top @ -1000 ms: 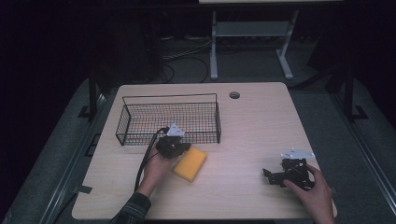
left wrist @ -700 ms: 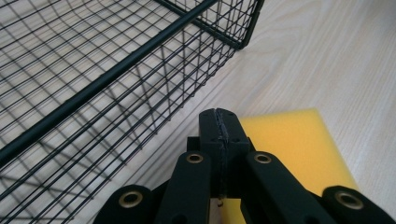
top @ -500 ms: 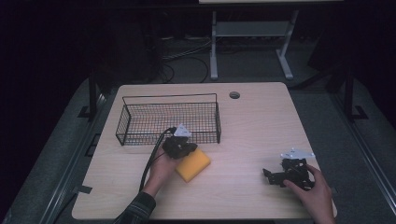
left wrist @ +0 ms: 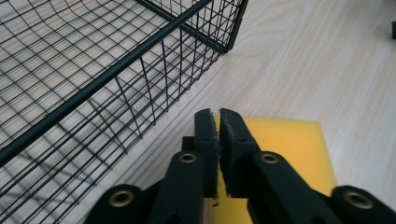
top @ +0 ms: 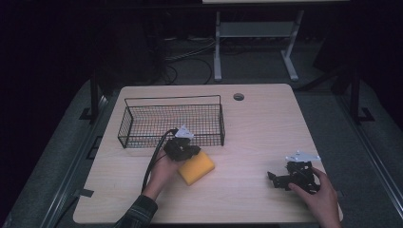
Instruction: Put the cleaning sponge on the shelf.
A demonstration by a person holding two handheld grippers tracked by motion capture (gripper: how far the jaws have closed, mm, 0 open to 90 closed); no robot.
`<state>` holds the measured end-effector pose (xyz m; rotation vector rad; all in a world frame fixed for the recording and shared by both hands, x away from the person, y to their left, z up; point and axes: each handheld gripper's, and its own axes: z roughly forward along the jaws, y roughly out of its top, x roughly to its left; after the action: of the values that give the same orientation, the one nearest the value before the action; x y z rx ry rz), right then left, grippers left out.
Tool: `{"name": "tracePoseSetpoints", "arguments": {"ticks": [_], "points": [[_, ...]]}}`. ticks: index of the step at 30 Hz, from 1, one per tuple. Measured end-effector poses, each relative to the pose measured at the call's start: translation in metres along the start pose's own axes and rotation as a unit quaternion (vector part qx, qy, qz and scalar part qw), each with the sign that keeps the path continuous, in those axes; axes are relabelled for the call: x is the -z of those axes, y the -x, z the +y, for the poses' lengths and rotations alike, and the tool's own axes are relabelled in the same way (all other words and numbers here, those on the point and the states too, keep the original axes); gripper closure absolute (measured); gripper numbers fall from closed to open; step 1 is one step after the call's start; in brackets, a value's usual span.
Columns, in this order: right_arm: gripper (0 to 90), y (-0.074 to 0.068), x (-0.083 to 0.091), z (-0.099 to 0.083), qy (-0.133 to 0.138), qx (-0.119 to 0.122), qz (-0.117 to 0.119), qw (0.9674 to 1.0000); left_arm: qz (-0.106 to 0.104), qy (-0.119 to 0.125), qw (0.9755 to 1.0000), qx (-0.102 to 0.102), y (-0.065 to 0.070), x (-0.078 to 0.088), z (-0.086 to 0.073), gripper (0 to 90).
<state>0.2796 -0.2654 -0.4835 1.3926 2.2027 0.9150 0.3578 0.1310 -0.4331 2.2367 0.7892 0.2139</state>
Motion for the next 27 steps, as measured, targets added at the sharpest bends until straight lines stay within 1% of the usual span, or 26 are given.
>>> {"name": "tracePoseSetpoints", "arguments": {"ticks": [5, 7, 8, 9, 11, 12, 13, 14, 15, 16, 17, 20, 22, 24, 27], "points": [[0.0, 0.000, 0.000, 0.000, 0.000, -0.001, 0.000, 1.0000, -0.004, -0.008, 1.0000, 0.004, 0.001, 0.007, 0.001, 76.7], [0.0, 0.000, 0.000, 0.000, 0.000, -0.001, 0.000, 1.0000, -0.002, -0.011, 0.9999, 0.003, 0.001, 0.008, 0.001, 72.6], [0.0, 0.000, 0.000, 0.000, 0.000, -0.001, 0.000, 1.0000, -0.002, -0.013, 0.9999, 0.004, 0.001, 0.009, 0.001, 72.6], [0.0, 0.000, 0.000, 0.000, 0.000, -0.001, 0.000, 1.0000, -0.002, -0.019, 0.9998, 0.004, 0.000, 0.011, 0.001, 68.8], [0.0, 0.000, 0.000, 0.000, 0.000, -0.001, 0.000, 1.0000, -0.003, -0.023, 0.9997, 0.007, 0.000, 0.013, 0.001, 64.3], [0.0, 0.000, 0.000, 0.000, 0.000, -0.001, 0.000, 1.0000, -0.003, -0.023, 0.9997, 0.007, 0.000, 0.013, 0.001, 62.6], [0.0, 0.000, 0.000, 0.000, 0.000, -0.001, 0.000, 1.0000, -0.004, -0.028, 0.9996, 0.008, 0.000, 0.015, 0.001, 62.6], [0.0, 0.000, 0.000, 0.000, 0.000, -0.001, 0.000, 1.0000, -0.004, -0.033, 0.9994, 0.008, 0.000, 0.016, 0.001, 60.2], [0.0, 0.000, 0.000, 0.000, 0.000, -0.001, 0.000, 1.0000, -0.008, -0.041, 0.9991, 0.009, 0.000, 0.017, 0.002, 54.7], [0.0, 0.000, 0.000, 0.000, 0.000, -0.001, 0.000, 1.0000, -0.008, -0.041, 0.9991, 0.009, 0.000, 0.017, 0.002, 52.9], [0.0, 0.000, 0.000, 0.000, 0.000, -0.001, 0.000, 1.0000, -0.007, -0.046, 0.9989, 0.008, 0.000, 0.018, 0.002, 52.9], [0.0, 0.000, 0.000, 0.000, 0.000, -0.001, 0.000, 1.0000, -0.007, -0.052, 0.9986, 0.004, 0.001, 0.021, 0.002, 45.5], [0.0, 0.000, 0.000, 0.000, 0.000, -0.001, 0.000, 1.0000, -0.005, -0.052, 0.9986, 0.002, 0.001, 0.021, 0.002, 44.3], [0.0, 0.000, 0.000, 0.000, 0.000, -0.001, 0.000, 1.0000, -0.007, -0.064, 0.9979, 0.001, 0.003, 0.021, 0.002, 38.9], [0.0, 0.000, 0.000, 0.000, 0.000, -0.001, 0.000, 1.0000, -0.006, -0.069, 0.9976, -0.002, 0.004, 0.022, 0.002, 32.9]]}}
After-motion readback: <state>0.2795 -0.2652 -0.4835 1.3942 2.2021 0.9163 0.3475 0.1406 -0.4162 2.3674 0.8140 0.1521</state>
